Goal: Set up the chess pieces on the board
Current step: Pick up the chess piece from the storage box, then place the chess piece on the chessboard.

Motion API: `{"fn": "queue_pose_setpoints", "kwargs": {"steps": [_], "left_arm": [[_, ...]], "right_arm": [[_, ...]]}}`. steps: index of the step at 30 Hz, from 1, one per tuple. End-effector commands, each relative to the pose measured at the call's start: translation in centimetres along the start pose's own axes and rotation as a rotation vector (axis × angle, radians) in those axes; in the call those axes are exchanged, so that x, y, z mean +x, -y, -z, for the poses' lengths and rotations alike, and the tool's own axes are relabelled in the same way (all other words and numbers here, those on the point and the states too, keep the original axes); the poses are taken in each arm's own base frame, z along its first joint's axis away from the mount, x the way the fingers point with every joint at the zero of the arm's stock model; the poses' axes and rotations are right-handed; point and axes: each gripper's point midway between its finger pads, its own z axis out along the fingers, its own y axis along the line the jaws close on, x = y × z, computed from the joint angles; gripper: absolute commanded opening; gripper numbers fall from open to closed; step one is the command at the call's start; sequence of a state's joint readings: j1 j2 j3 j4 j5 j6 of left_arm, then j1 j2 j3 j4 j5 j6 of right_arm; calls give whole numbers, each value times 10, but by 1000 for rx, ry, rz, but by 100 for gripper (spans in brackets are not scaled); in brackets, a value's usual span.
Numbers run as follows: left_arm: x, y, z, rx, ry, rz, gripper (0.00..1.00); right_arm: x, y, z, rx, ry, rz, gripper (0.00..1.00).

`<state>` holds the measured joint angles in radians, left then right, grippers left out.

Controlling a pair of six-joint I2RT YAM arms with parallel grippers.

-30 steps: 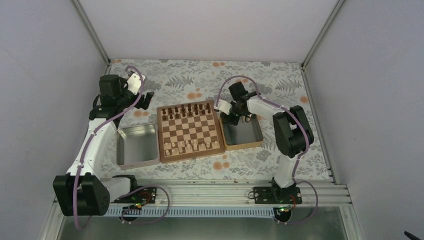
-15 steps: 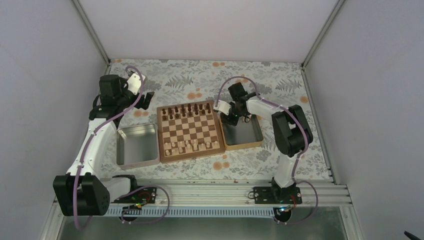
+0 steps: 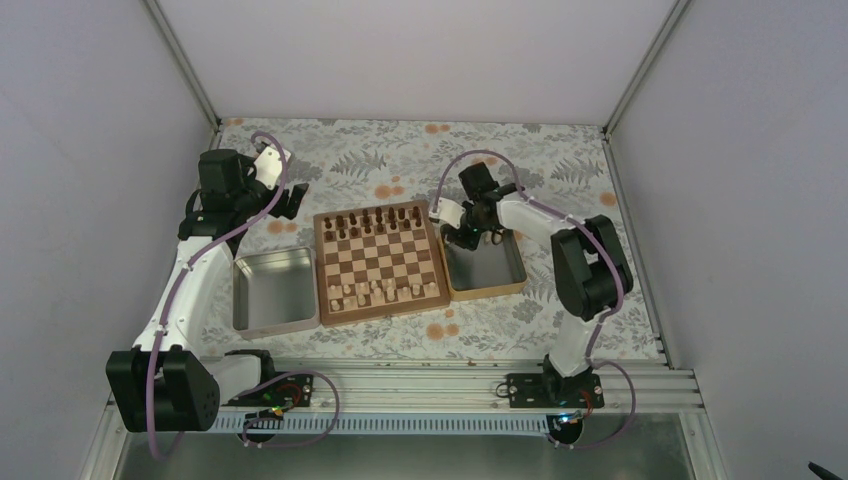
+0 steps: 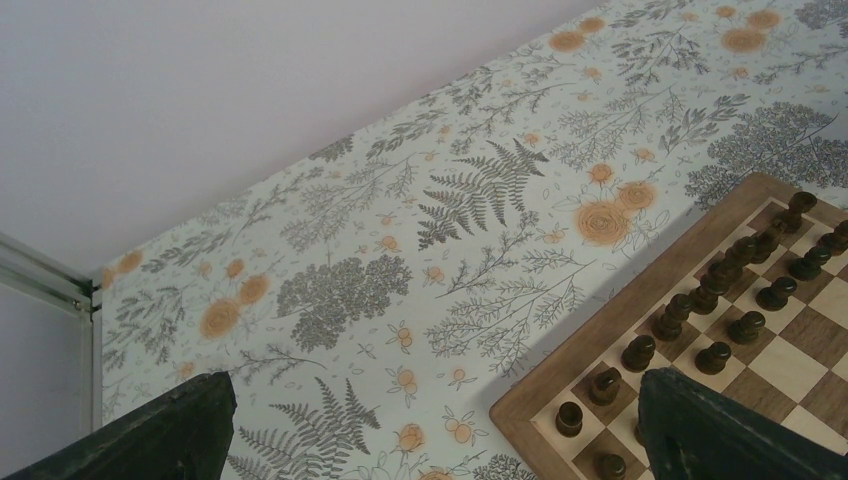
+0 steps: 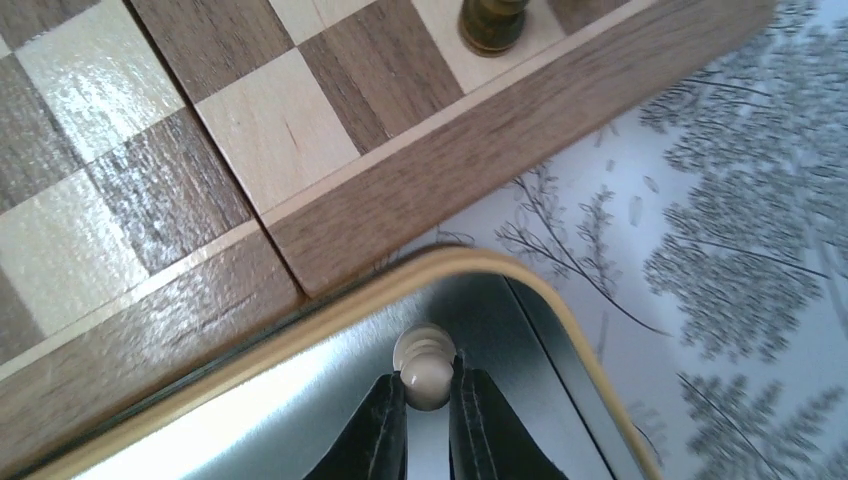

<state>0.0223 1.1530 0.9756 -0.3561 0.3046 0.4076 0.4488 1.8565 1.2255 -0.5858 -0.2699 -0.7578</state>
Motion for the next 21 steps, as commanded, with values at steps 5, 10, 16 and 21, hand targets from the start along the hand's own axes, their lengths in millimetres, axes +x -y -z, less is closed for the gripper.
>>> {"fn": "queue_pose_setpoints", "kwargs": {"steps": [5,10,16,21], "left_arm": [[1,2,1,14,7,-6,100],[0,2,1,15,8,-5,100],[-2,2,3,10,13,-7,100],[-2,1,5,4,18,-8,100]], "right_arm": [[-10,10,61,100,8,3,8],[-32,-5,80,75,40,24,9],[-62,-55,70,3,47,115,9],[-84,-95,49,-80,62,180,10]]}}
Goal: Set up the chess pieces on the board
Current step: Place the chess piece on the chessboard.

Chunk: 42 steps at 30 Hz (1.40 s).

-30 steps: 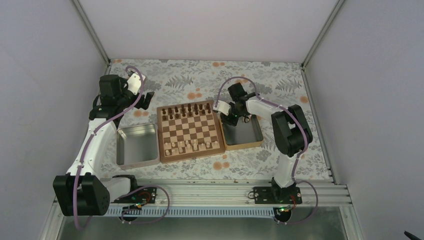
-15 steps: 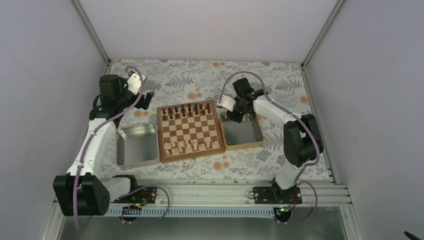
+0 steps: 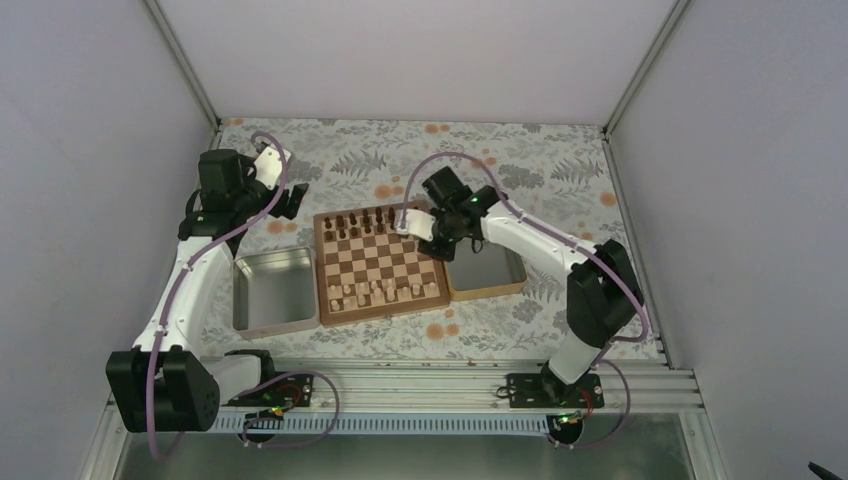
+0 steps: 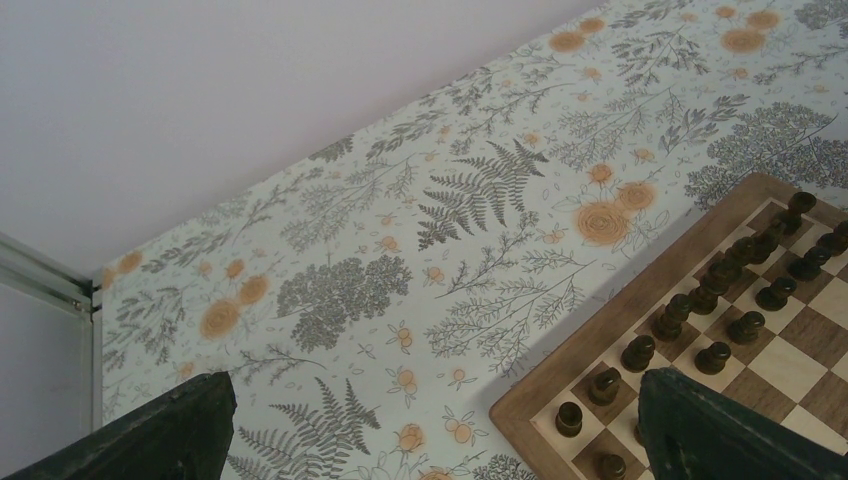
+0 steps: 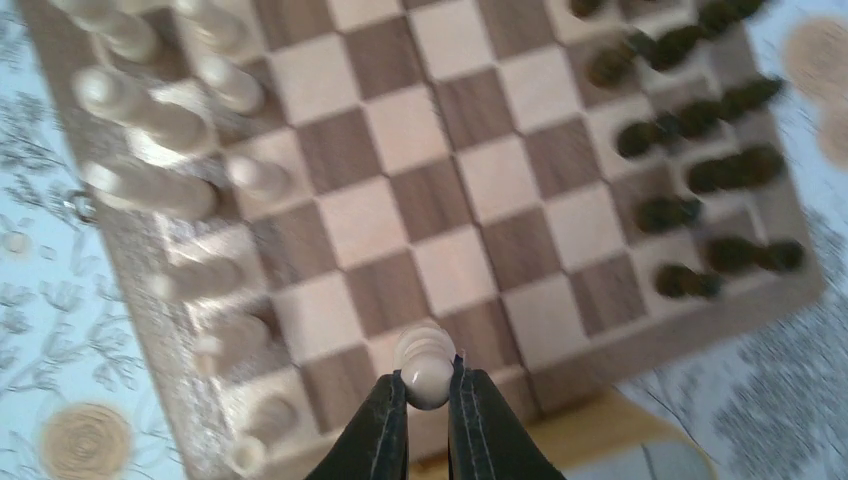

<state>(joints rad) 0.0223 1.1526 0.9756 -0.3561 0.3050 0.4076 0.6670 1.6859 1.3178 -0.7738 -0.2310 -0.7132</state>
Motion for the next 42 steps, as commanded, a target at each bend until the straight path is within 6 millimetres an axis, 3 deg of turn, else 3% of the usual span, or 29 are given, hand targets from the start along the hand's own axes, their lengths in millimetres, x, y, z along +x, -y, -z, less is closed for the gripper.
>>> {"fn": "queue_pose_setpoints", "kwargs": {"steps": [1,7,13,33,42], "left_arm": [[-3,1,5,4,18,-9,100],[-3,2,5,7,19,-9,100],[-1,2,4,8,16,-9,100],[-1,2,4,9,17,-8,100],[-2,2,4,8,17,-9,100]], "right_arm": [[-22,-26,-16,-76,21,18,10],[-29,-52,-43,-149,-14,62,11],[-30,-67,-56,-189,-39,87,11],[-19,-68,-68,-182,-89,98,13],[-19,-66,-72,-175,-89,96,21]]}}
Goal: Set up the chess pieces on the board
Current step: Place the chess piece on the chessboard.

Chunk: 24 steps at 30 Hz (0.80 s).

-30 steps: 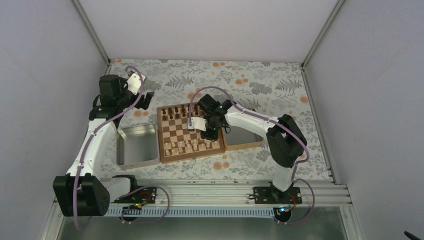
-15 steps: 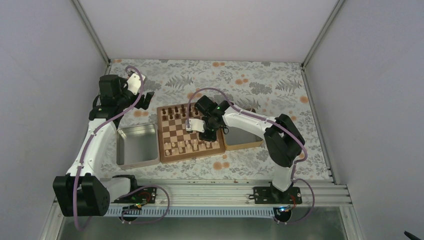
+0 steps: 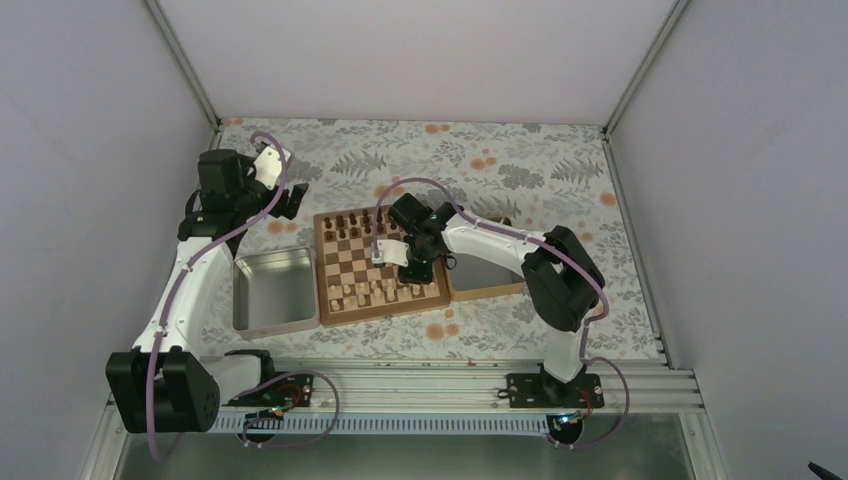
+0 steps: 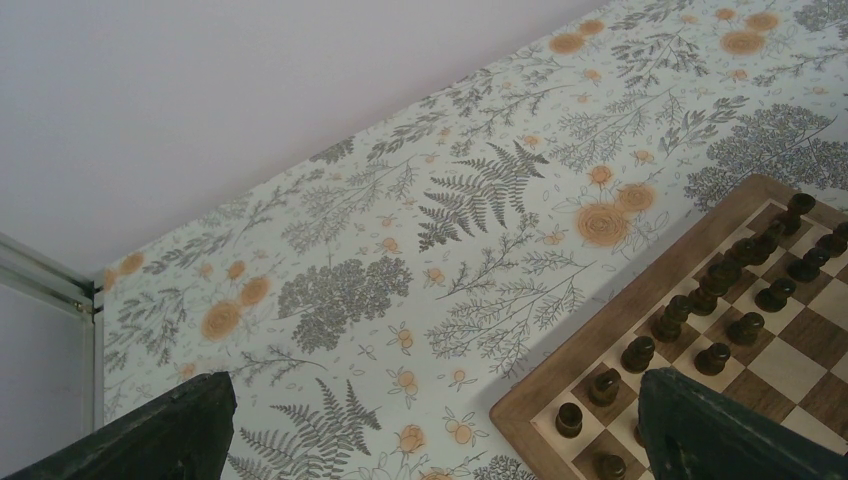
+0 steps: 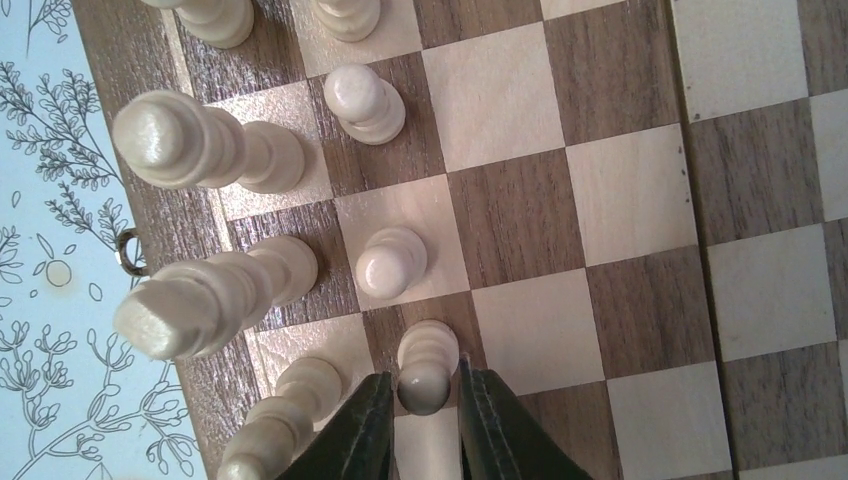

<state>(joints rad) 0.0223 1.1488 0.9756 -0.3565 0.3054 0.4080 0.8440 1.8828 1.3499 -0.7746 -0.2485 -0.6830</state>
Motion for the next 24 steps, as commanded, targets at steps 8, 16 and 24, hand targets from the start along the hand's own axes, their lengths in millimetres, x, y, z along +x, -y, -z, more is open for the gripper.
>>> {"fn": "queue_pose_setpoints", "kwargs": {"steps": [8,16,24], "left_arm": [[0,2,2,9,11,-7,100],[0,2,1,10,10,-7,100],[-1,2,3,9,13,-8,100]], "right_arm": [[-6,7,6,34,13,-1,27],[-9,19,47,108,78,-16,27],[38,63,81,238,39,-145,28]]}}
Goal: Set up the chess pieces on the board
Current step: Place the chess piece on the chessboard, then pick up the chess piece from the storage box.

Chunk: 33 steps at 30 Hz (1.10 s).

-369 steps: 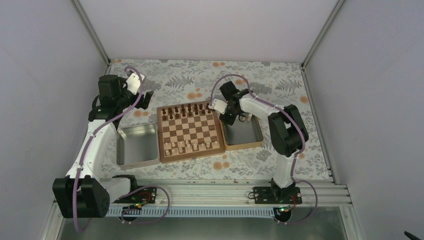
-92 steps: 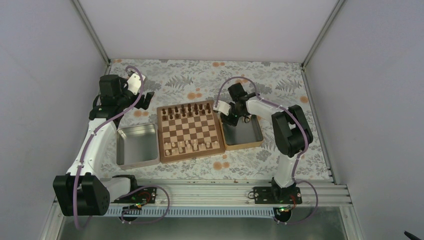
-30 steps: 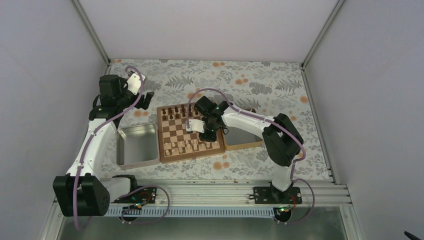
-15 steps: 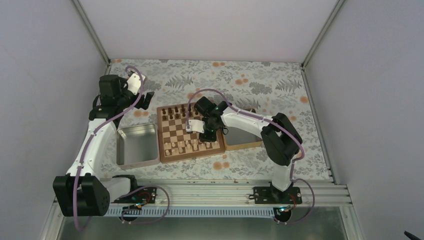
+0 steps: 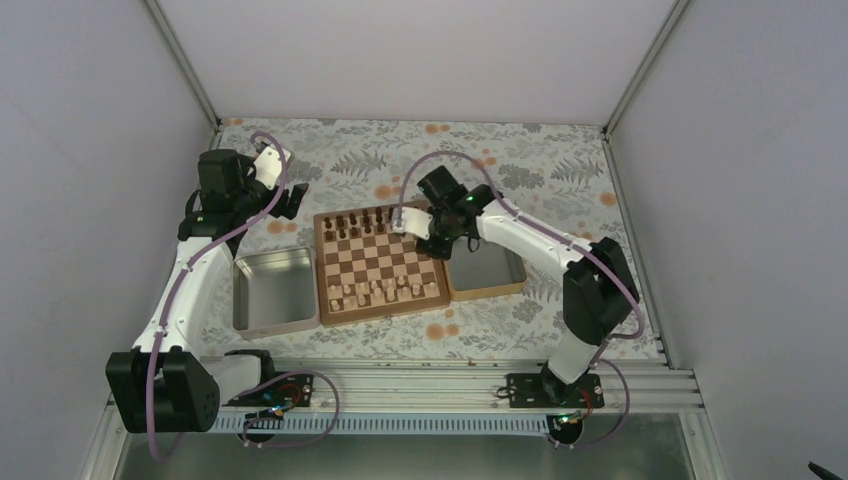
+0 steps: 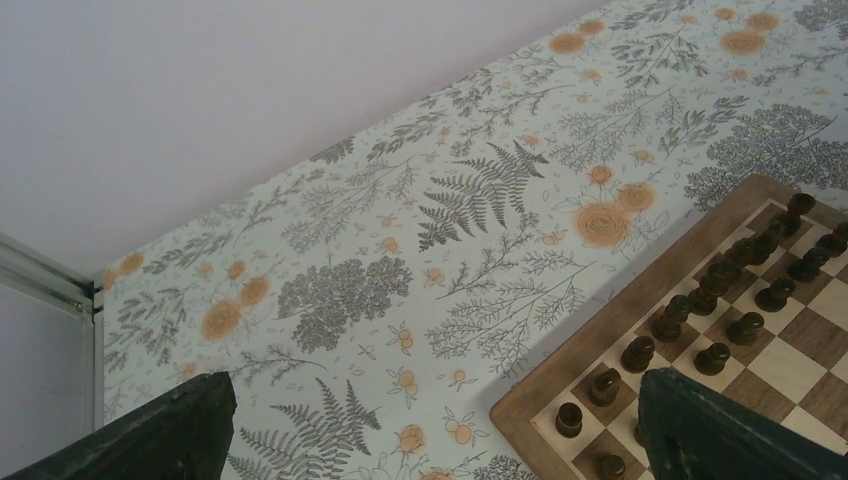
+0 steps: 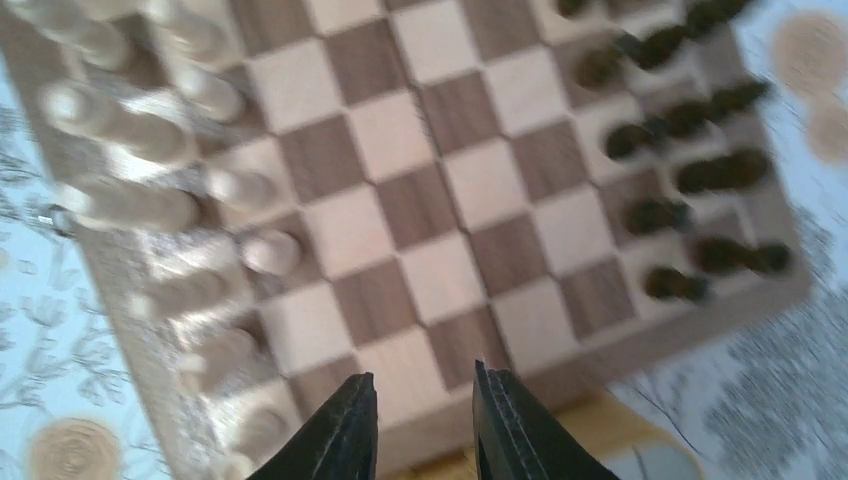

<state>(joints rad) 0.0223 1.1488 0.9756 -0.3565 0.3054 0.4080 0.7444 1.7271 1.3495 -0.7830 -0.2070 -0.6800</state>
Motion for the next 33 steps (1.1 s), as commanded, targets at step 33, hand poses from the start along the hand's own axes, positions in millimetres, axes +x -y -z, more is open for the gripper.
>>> {"fn": "queue_pose_setpoints", "kwargs": {"steps": [33], "left_arm": [[1,2,1,11,6,-5,100]], "right_arm": [[202,120,-12,218,-276,-431,35]]}}
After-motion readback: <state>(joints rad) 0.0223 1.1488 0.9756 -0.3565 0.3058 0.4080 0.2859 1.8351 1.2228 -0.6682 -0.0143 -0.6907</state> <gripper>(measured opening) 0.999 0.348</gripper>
